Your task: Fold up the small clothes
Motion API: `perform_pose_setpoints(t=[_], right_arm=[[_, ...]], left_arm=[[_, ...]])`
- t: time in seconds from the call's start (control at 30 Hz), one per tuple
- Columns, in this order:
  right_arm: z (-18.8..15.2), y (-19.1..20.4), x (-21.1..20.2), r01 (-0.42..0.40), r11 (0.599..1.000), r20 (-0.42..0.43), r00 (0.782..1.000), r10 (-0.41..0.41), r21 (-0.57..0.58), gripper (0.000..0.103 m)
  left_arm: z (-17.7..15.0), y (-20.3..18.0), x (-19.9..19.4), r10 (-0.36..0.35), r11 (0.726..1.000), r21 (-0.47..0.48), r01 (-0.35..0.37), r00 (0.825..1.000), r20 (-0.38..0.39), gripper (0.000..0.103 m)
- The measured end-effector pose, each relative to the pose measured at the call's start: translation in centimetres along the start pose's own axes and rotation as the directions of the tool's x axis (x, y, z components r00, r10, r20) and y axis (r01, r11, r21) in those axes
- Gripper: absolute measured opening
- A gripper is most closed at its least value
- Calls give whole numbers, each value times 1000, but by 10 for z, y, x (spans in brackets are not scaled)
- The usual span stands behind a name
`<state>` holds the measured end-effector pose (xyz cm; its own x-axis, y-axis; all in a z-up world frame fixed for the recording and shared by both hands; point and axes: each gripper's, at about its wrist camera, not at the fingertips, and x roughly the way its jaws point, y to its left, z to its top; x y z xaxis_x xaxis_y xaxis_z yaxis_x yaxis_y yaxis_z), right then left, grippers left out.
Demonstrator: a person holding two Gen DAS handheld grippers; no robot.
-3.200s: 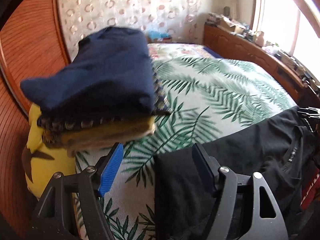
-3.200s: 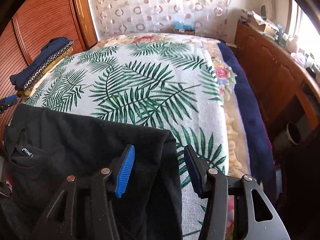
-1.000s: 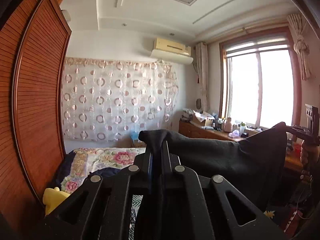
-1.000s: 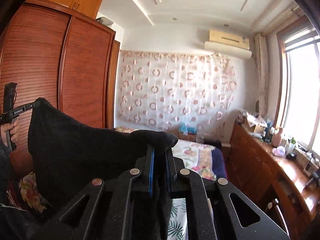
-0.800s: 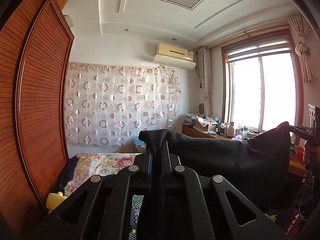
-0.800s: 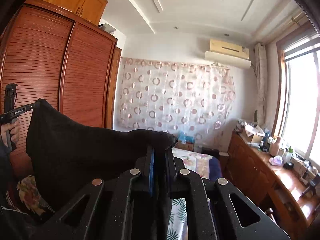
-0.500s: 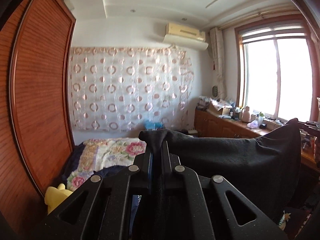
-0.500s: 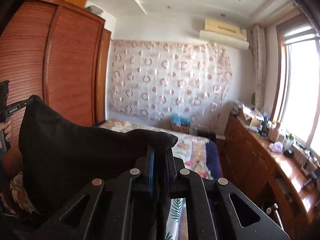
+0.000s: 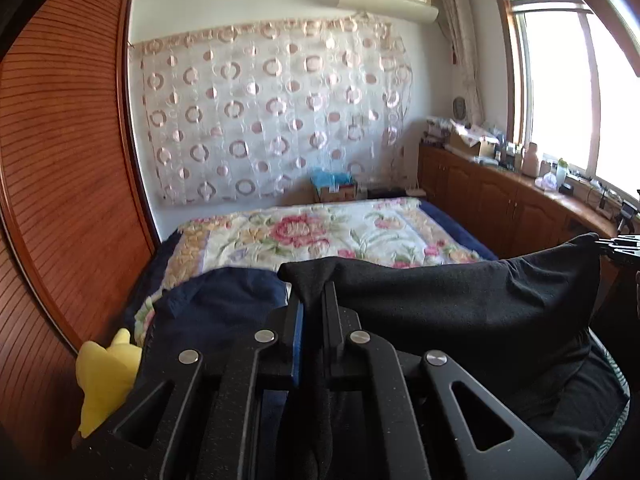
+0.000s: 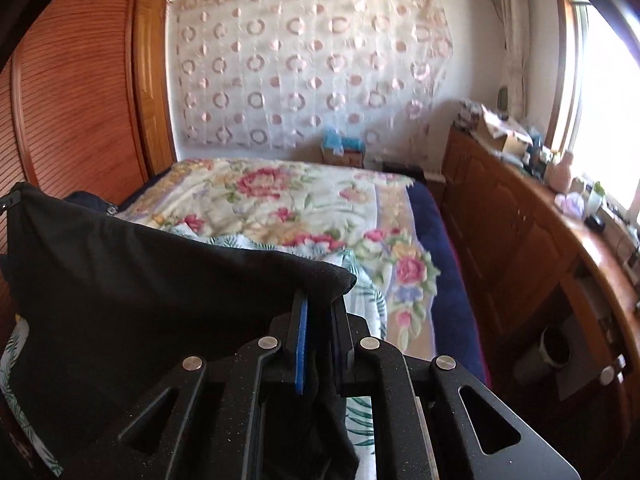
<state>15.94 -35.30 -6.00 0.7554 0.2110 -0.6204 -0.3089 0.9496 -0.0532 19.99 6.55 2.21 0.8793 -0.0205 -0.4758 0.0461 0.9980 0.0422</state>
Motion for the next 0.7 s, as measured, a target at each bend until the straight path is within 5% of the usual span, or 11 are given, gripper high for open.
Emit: perform_pose_setpoints(t=[0.03, 0.1, 0.17, 0.3, 0.7], right_arm=[[-1, 0, 8, 4, 1000, -18, 1000, -4, 15, 12], [-1, 1, 19, 13, 999, -45, 999, -11, 52, 23], [-2, -3, 20, 27, 997, -44, 999, -24, 78, 43], [10, -8, 8, 21, 996, -43, 999, -17, 86, 49], [-49, -10, -14, -90, 985, -113, 988, 107, 149, 50]], left_arm=[[-1, 0, 3, 1, 1000, 5, -1, 1000, -18, 15], [-8, -1, 1, 9, 1000, 15, -9, 1000, -24, 38], [-11, -1, -7, -13, 1000, 14, 13, 1000, -22, 51], [-23, 4, -23, -59, 998, -13, 59, 997, -46, 77], [-101, -9, -50, -121, 993, -16, 120, 981, -154, 78]])
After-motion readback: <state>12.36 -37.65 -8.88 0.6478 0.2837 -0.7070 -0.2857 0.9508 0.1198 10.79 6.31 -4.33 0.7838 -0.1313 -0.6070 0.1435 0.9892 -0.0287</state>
